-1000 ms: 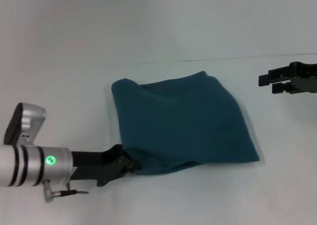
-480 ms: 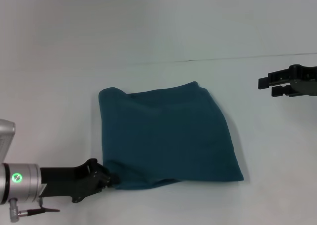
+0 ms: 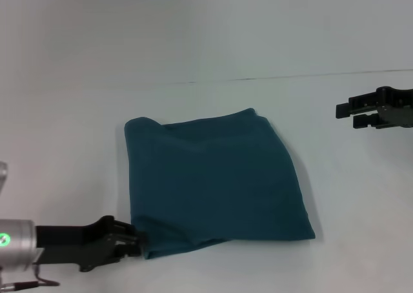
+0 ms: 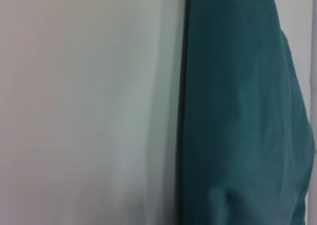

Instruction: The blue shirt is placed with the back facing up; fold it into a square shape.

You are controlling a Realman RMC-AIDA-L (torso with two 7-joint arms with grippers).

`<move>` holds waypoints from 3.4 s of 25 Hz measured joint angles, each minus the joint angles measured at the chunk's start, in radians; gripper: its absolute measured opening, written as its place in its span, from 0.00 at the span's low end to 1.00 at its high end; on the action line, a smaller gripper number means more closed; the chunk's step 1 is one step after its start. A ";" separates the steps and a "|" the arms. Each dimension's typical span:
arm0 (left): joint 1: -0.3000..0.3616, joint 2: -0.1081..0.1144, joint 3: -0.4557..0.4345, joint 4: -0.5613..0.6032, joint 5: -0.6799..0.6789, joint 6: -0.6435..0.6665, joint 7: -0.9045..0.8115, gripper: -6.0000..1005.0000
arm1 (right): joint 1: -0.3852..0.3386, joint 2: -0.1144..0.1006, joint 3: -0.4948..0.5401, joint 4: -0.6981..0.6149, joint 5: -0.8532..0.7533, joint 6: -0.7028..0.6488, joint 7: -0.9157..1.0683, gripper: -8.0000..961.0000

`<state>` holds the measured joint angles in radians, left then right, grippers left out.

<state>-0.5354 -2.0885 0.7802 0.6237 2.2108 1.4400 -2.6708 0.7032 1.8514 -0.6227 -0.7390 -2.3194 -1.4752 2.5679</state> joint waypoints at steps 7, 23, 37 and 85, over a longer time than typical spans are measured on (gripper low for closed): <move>0.053 -0.015 -0.146 0.082 0.022 0.069 0.002 0.45 | -0.001 0.000 0.000 0.000 0.000 0.002 0.000 0.62; 0.011 -0.054 -0.112 -0.006 0.013 -0.005 0.052 0.60 | -0.002 0.008 0.001 0.012 0.002 0.014 0.001 0.62; 0.018 -0.003 -0.159 0.114 0.006 0.390 0.555 0.61 | -0.030 0.089 -0.012 0.004 0.101 -0.184 -0.594 0.62; -0.048 0.005 -0.112 0.139 0.044 0.283 0.837 0.83 | -0.014 0.206 -0.256 0.104 0.181 -0.172 -0.820 0.64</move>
<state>-0.5837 -2.0831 0.6681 0.7623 2.2549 1.7234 -1.8335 0.6897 2.0577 -0.8786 -0.6345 -2.1384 -1.6476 1.7476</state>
